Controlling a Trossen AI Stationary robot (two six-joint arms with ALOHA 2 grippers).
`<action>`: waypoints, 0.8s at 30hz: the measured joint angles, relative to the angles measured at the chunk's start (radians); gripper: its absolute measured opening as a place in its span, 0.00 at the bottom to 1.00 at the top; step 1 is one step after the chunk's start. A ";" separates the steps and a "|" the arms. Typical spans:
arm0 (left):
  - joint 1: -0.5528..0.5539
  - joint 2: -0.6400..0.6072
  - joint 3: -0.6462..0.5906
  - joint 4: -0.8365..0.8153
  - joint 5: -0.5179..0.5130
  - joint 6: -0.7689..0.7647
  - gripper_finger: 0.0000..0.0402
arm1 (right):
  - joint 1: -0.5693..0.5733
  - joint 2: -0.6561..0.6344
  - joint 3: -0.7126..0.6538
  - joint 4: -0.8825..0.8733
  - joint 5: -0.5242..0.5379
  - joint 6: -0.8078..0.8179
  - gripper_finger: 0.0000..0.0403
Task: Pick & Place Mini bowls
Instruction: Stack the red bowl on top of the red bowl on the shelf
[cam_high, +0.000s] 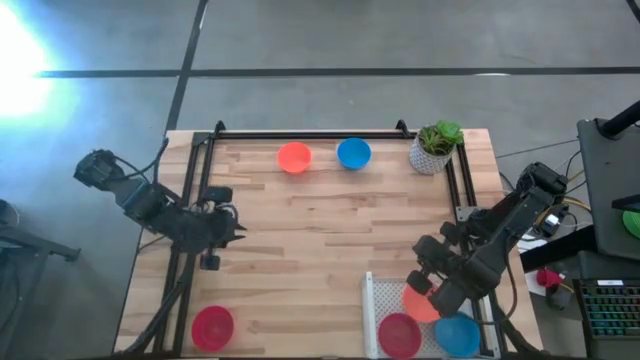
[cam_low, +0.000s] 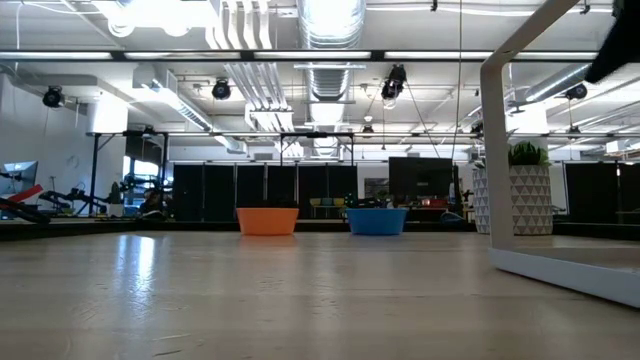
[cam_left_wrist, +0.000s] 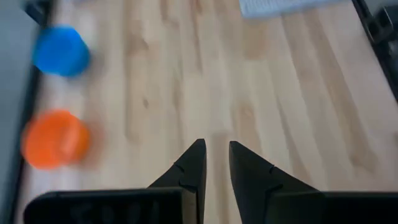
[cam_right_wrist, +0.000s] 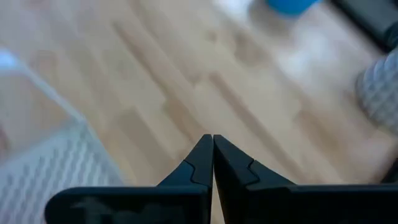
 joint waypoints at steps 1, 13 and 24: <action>-0.001 0.002 0.000 -0.027 0.028 -0.024 0.16 | 0.000 0.000 0.003 -0.001 0.033 -0.001 0.02; -0.047 0.060 -0.147 -0.095 0.286 -0.147 0.16 | 0.000 -0.005 0.004 0.009 0.255 -0.034 0.02; -0.131 0.149 -0.324 0.126 0.493 -0.179 0.16 | 0.000 -0.005 0.004 0.081 0.325 -0.061 0.02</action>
